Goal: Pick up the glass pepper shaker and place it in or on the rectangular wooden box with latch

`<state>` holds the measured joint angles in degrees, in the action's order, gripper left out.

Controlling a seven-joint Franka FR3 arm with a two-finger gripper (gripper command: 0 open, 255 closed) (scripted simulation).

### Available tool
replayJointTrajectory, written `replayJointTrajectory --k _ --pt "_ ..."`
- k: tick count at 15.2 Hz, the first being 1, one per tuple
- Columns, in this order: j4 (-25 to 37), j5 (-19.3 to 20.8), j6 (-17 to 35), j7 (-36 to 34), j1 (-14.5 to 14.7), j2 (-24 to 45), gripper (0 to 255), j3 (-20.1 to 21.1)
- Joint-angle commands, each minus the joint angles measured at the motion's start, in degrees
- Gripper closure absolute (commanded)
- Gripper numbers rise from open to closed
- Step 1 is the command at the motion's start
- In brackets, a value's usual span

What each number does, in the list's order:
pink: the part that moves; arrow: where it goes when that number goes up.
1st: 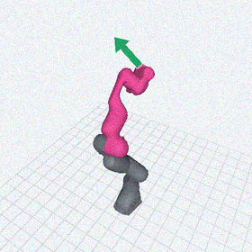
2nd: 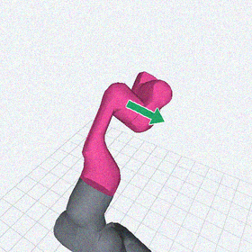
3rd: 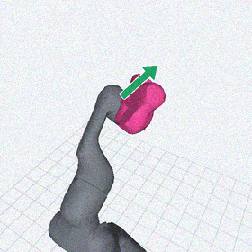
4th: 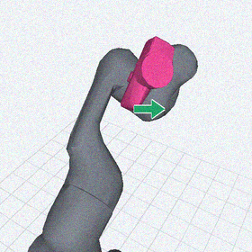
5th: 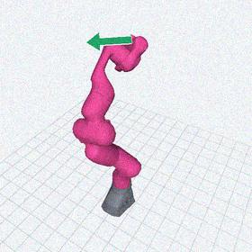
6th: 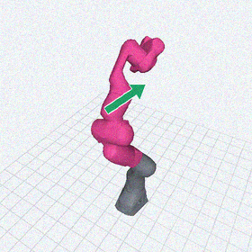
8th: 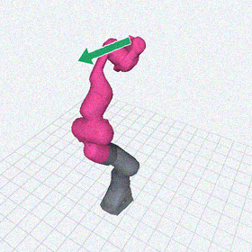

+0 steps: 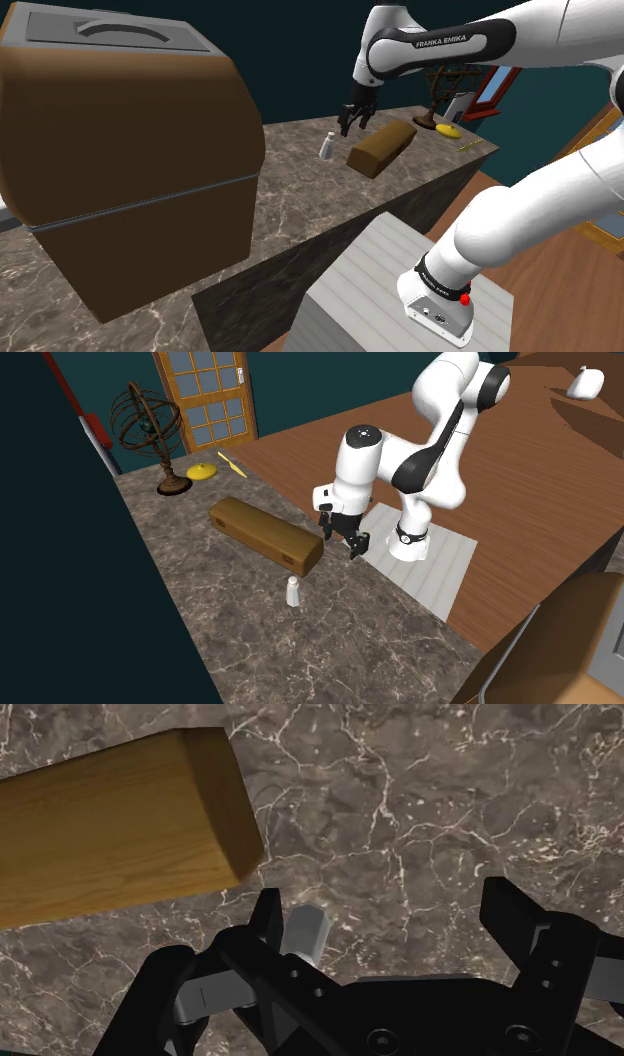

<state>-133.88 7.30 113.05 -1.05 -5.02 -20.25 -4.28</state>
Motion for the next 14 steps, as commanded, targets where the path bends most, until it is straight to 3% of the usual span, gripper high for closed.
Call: replayJointTrajectory --k 1,11,14 --pt "1.9 0.3 2.9 0.2 -0.4 4.2 0 -0.6" --pt "14.6 0.1 13.5 1.3 -2.6 24.7 0 -3.3" --pt "14.2 0.1 15.0 1.4 -2.7 25.8 0 -3.4"
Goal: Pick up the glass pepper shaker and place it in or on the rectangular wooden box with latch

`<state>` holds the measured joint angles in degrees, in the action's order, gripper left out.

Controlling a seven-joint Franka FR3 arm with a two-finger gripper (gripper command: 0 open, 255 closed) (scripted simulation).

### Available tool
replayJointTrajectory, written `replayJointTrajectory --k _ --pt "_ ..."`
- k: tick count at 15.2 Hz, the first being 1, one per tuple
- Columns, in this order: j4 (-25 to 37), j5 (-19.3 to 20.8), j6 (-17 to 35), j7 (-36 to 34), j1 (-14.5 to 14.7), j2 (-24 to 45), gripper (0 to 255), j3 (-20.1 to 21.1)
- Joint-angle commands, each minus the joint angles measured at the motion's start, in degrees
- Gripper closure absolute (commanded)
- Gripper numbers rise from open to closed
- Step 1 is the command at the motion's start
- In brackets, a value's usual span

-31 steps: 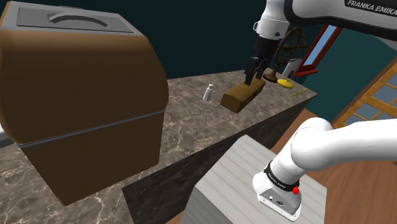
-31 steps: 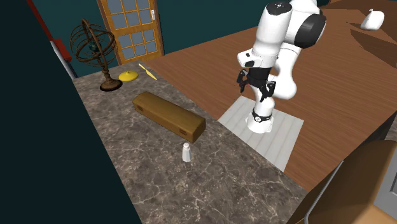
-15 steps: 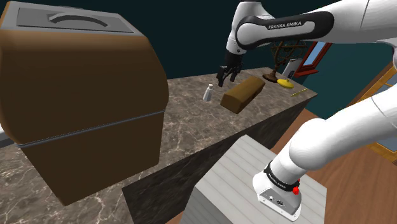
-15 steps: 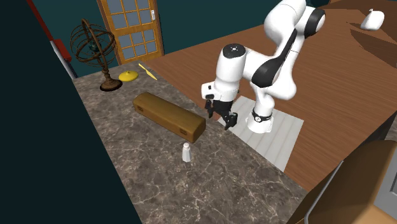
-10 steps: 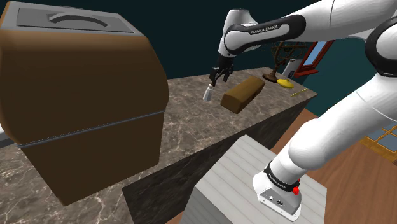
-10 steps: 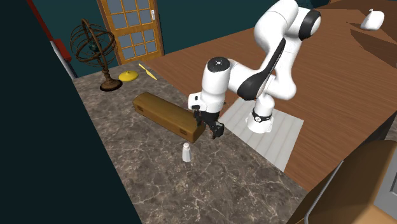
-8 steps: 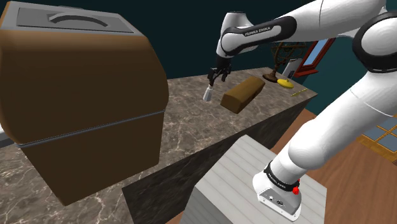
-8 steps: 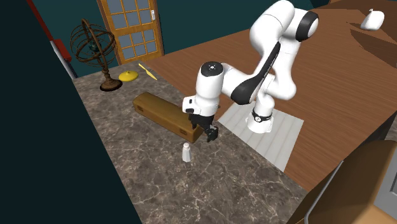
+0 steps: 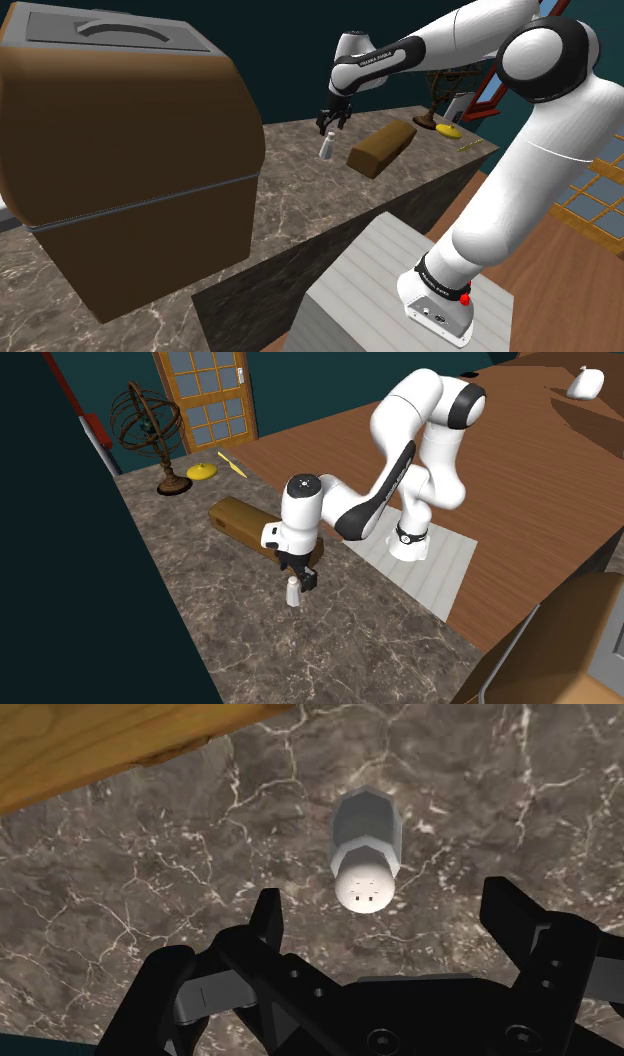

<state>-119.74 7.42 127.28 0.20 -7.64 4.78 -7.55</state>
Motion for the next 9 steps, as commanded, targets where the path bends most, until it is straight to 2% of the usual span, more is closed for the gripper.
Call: replayJointTrajectory --k 1,5,9 --pt "-0.2 -0.1 1.5 0.1 -0.2 1.2 0 -0.1" --pt "-1.4 -0.1 4.7 0.2 -0.4 3.2 0 -0.3" --pt "-1.4 -0.1 4.7 0.2 -0.4 3.2 0 -0.3"
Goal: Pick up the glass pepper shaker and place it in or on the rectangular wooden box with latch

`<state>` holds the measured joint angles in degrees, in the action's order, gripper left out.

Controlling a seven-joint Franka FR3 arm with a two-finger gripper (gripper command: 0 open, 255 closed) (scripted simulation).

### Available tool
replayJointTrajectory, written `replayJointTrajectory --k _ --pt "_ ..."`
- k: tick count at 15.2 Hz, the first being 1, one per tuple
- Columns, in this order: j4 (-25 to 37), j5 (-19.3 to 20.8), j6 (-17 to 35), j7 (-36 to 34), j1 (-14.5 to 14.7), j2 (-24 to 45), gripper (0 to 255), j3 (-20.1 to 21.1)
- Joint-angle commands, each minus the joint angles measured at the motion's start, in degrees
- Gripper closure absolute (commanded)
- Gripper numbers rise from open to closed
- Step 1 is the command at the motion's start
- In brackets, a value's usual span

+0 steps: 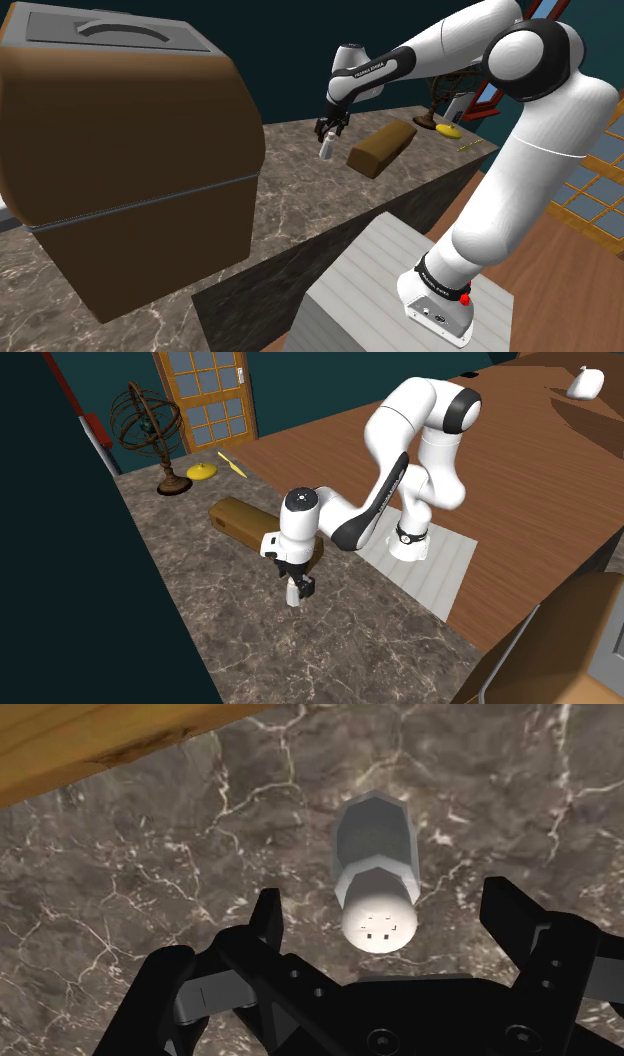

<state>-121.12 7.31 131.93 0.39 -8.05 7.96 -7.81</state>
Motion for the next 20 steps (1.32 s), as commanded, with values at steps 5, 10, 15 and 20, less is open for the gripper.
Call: replayJointTrajectory --k 5,10,15,20 --pt "0.0 0.0 0.1 0.0 0.0 0.0 255 0.0" --pt "0.0 0.0 0.1 0.0 0.0 0.1 255 0.0" --pt "0.3 0.0 -0.6 0.1 0.0 -0.4 255 0.0" --pt "2.0 0.0 -4.2 0.4 0.1 -2.3 255 0.0"
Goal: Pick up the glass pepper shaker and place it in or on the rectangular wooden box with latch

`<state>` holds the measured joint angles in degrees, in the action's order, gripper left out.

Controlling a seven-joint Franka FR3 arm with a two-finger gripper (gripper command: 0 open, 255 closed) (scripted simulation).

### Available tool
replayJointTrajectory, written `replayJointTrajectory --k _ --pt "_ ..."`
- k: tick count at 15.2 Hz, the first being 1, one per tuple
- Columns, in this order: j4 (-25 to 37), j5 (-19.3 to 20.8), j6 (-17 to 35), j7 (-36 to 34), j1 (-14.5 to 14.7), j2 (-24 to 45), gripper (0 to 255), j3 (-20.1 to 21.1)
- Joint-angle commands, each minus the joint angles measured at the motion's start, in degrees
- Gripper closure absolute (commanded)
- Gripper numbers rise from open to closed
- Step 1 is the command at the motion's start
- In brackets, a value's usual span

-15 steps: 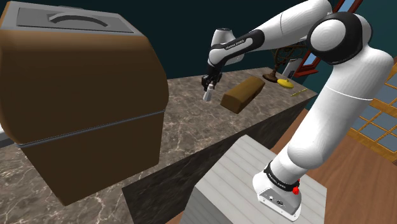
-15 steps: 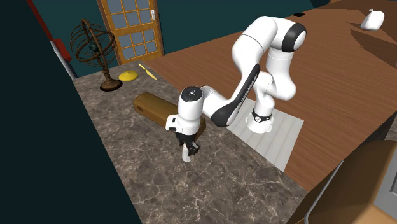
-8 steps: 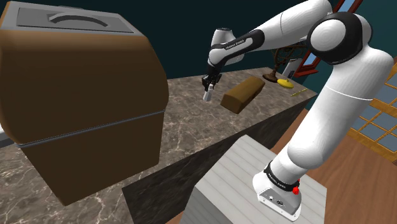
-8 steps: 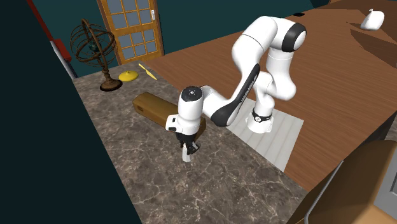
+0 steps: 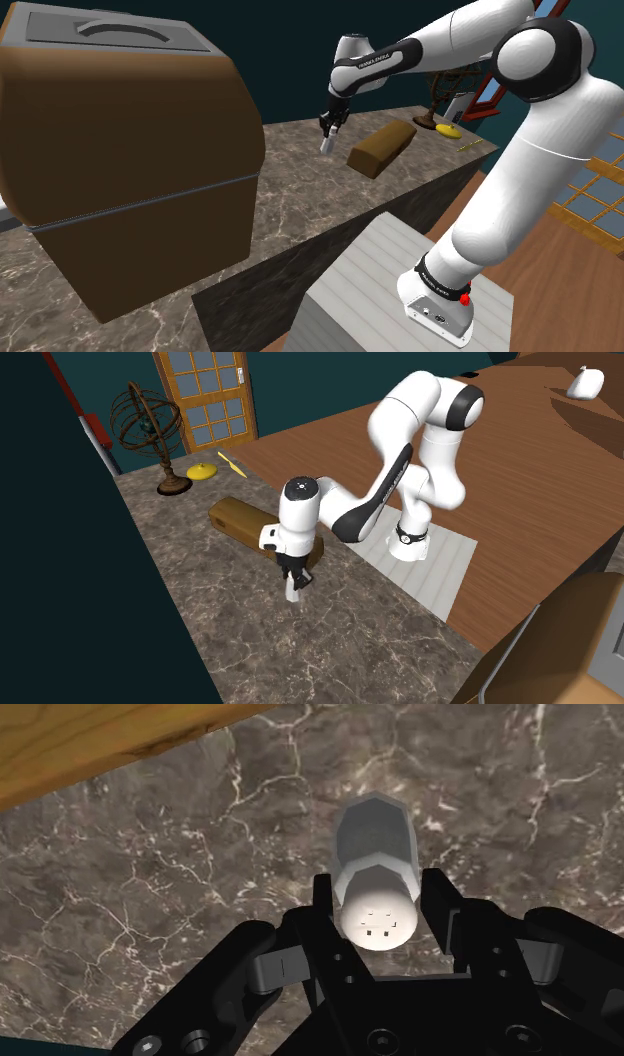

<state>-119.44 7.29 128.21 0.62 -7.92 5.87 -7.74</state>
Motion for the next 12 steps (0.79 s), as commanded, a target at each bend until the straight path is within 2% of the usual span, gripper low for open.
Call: replayJointTrajectory --k 1,12 --pt "0.6 0.0 -1.2 0.2 0.0 -0.6 255 0.0" --pt "5.5 -0.1 -9.2 0.9 0.1 -3.7 255 0.1"
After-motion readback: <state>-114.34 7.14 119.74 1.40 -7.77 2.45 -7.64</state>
